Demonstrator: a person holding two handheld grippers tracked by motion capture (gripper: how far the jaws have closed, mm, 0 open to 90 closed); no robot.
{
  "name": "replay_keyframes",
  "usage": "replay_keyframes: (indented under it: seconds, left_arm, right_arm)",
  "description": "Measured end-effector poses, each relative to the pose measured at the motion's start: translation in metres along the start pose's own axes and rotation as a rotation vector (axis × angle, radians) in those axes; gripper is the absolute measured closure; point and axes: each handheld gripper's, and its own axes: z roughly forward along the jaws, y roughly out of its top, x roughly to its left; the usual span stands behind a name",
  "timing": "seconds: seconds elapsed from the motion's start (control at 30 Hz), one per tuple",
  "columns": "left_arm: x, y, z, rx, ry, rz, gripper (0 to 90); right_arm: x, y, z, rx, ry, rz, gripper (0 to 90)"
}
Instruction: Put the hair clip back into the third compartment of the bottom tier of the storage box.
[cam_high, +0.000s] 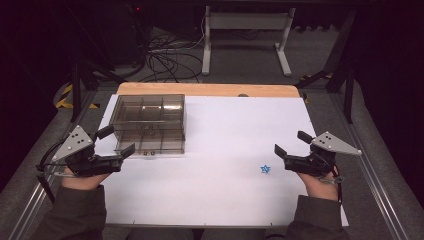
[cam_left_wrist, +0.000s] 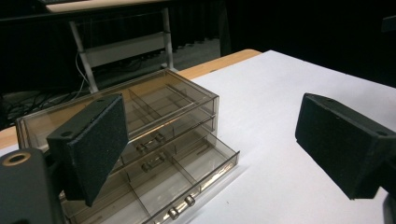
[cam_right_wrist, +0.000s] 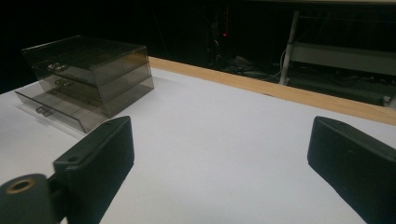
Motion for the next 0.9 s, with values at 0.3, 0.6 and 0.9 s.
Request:
replay_keyframes:
  seconds: [0.3, 0.6, 0.9]
  left_arm:
    - [0.0, -0.001, 0.002, -0.001, -0.001, 0.0, 10.4]
    - [0.001, -0.001, 0.001, -0.001, -0.002, -0.001, 10.7]
    - [0.001, -0.001, 0.001, 0.001, -0.005, -0.002, 11.0]
  right_arm:
    - [-0.007, -0.012, 0.004, 0.084, 0.005, -0.003, 25.8]
    - [-0.011, -0.024, 0.013, 0.19, 0.016, 0.022, 41.4]
    - [-0.008, -0.04, 0.027, 0.294, 0.031, 0.025, 51.3]
